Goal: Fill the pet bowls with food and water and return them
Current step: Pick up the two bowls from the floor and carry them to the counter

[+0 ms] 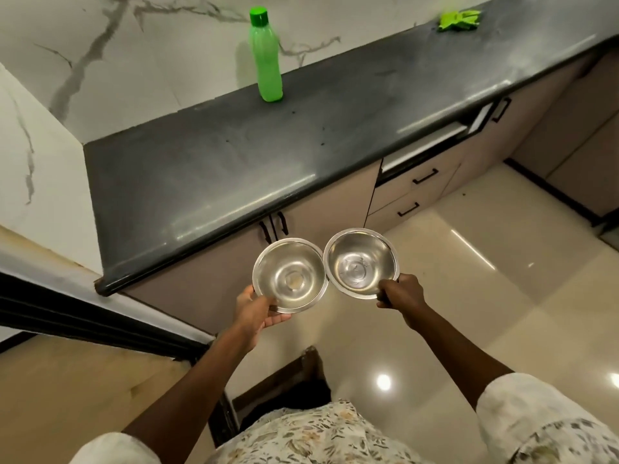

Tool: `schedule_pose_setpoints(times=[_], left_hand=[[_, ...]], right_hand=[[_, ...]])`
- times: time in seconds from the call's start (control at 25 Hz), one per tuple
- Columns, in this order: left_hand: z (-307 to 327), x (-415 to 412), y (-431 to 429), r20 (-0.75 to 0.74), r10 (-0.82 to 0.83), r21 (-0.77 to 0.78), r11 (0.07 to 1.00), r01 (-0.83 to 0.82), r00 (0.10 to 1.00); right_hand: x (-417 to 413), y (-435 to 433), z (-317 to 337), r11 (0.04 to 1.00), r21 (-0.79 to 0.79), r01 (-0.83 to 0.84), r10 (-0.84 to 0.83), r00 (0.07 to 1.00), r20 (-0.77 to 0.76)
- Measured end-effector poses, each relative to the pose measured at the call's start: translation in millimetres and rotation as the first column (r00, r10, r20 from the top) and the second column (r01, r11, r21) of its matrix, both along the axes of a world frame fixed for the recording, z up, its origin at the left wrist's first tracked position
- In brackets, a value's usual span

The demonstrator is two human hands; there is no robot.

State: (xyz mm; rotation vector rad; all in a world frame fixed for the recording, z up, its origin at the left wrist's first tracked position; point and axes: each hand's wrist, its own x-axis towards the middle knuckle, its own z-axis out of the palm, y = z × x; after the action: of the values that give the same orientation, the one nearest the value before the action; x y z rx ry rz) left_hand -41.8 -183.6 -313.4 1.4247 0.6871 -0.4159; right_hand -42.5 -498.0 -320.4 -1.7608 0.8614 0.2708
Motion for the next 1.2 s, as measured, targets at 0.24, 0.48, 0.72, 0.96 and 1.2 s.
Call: schedule_pose_setpoints(times=[0.24,0.48,0.72,0.96,1.2], left_hand=[[20,80,-24,0.101,0.159,-0.051,0.987,-0.154,0.982],[49,172,-34,0.169,0.296,-0.100,0.954,-0.283,0.940],[55,246,-42,0.171,0.423,-0.106,0.906,-0.410,0.890],[48,304,-48,0.146,0.572,-0.098,0.820,-0.564,0.807],[43,331,-42,0.117,0.664,-0.092,0.748,-0.658,0.738]], right_hand=[[115,-14,15,0.997,0.040,-0.063,0.059,0.992,0.111],[239,-12,40,0.986,0.084,-0.146,0.126,0.970,0.208],[340,-4,39,0.964,0.133,-0.230,0.202,0.959,0.196],[433,7,47,0.925,0.120,-0.360,0.342,0.928,0.150],[481,28,45,0.900,0.119,-0.420,0.402,0.903,0.153]])
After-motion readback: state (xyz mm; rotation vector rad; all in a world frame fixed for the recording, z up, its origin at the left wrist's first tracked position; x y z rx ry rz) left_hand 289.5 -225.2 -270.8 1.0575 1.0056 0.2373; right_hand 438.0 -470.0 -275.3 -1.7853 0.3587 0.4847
